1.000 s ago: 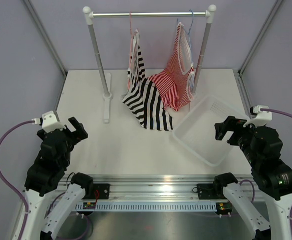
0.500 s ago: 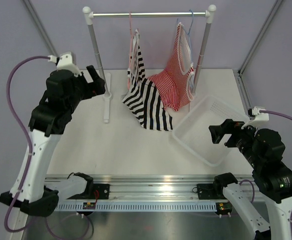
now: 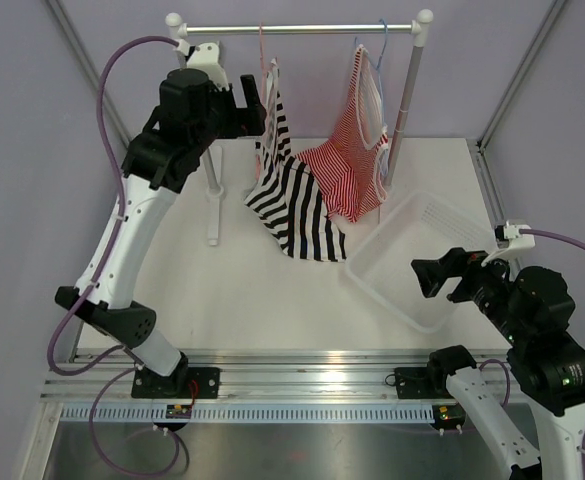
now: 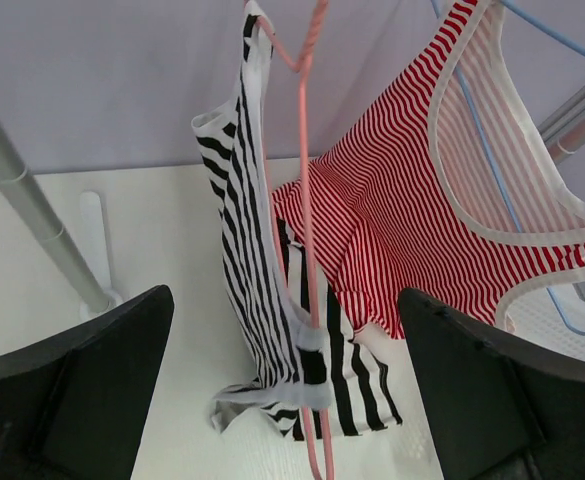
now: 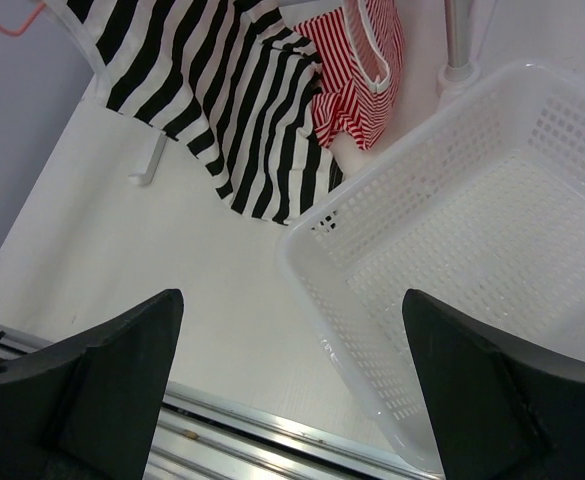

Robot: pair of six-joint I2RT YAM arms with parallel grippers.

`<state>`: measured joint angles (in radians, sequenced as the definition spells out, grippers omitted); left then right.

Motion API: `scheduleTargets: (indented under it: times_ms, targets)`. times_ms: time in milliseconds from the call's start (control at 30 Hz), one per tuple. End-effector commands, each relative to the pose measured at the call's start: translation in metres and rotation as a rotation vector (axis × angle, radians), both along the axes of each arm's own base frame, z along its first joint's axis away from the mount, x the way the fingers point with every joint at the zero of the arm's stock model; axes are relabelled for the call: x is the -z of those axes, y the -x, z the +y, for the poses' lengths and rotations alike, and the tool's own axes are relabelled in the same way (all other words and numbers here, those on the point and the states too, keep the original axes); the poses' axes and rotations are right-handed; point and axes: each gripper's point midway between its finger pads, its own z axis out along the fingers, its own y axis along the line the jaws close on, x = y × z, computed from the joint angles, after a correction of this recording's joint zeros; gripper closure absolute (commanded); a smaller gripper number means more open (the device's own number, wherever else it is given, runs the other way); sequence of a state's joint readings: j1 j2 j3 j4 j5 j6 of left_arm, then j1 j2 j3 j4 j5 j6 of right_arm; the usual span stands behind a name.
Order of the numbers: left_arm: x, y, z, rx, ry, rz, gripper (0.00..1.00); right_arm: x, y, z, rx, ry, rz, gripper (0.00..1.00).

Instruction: Remove the tank top from the hanger

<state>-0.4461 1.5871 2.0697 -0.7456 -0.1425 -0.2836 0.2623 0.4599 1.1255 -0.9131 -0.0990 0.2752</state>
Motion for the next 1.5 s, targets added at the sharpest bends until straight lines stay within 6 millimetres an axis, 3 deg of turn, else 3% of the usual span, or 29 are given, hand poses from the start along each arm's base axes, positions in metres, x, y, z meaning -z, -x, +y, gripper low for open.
scheduleTargets:
  times_ms: [0,200,233,300,333,433,500,667,900,967,1067,1133,1233,1467]
  targets:
    - [-0.018,-0.015,-0.004,-0.015,-0.058,-0.089,0.01,-0.002,0.004,0.014,-0.075,-0.043,-0.008,0.01]
    - [-0.003,-0.037,-0.019,-0.043,-0.175,-0.087,0.13,-0.002,0.010,0.016,-0.094,-0.043,-0.013,0.00]
    - [-0.002,-0.038,-0.018,-0.054,-0.188,-0.085,0.26,-0.002,0.011,0.016,-0.097,-0.044,-0.013,0.00]
    - [0.000,-0.042,-0.020,-0.053,-0.205,-0.084,0.35,-0.001,0.012,0.018,-0.112,-0.047,-0.009,0.01]
    - [0.002,-0.043,-0.022,-0.051,-0.209,-0.083,0.45,-0.001,0.012,0.019,-0.116,-0.048,-0.010,0.01]
    - [0.011,-0.050,-0.021,-0.065,-0.235,-0.063,0.54,0.000,0.013,0.020,-0.121,-0.049,-0.010,0.01]
    - [0.017,-0.055,-0.022,-0.074,-0.250,-0.048,0.55,0.000,0.013,0.020,-0.119,-0.050,-0.009,0.00]
    - [0.025,-0.061,-0.026,-0.072,-0.254,-0.030,0.80,0.001,0.012,0.020,-0.118,-0.048,-0.007,0.01]
    - [0.024,-0.063,-0.030,-0.060,-0.246,-0.037,0.70,0.002,0.010,0.019,-0.113,-0.046,-0.004,0.00]
    - [0.025,-0.063,-0.031,-0.058,-0.246,-0.037,0.78,0.002,0.010,0.020,-0.115,-0.046,-0.004,0.01]
    - [0.025,-0.064,-0.030,-0.068,-0.239,-0.037,0.97,0.003,0.008,0.020,-0.112,-0.045,0.000,0.00]
    - [0.021,-0.064,-0.030,-0.071,-0.227,-0.043,1.00,0.003,0.008,0.020,-0.112,-0.045,0.000,0.01]
    - [0.009,-0.061,-0.030,-0.078,-0.186,-0.067,1.00,0.003,0.007,0.019,-0.107,-0.043,-0.002,0.01]
    - [-0.040,-0.046,-0.024,-0.098,-0.067,-0.192,1.00,0.001,0.008,0.018,-0.102,-0.046,-0.007,0.00]
